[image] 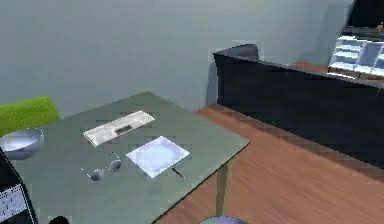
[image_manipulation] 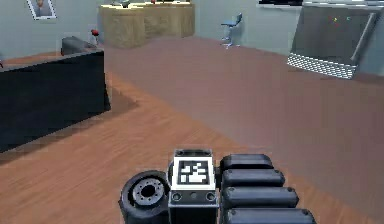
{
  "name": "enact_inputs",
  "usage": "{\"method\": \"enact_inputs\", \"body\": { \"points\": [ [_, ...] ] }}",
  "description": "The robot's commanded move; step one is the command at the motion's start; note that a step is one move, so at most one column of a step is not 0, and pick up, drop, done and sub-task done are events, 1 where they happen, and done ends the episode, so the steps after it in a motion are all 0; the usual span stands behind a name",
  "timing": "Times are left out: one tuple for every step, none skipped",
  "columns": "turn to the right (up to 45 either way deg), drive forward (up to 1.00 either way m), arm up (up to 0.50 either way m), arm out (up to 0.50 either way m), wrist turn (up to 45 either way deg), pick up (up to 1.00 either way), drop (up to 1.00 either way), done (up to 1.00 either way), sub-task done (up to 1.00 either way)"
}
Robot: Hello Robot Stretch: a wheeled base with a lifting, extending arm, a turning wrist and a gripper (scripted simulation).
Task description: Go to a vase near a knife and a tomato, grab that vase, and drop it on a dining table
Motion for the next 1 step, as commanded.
{"method": "enact_inputs", "body": {
  "points": [
    [-45.0, 0.00, 0.00, 0.00, 0.0, 0.00, 0.00, 0.00, 0.00]
  ]
}}
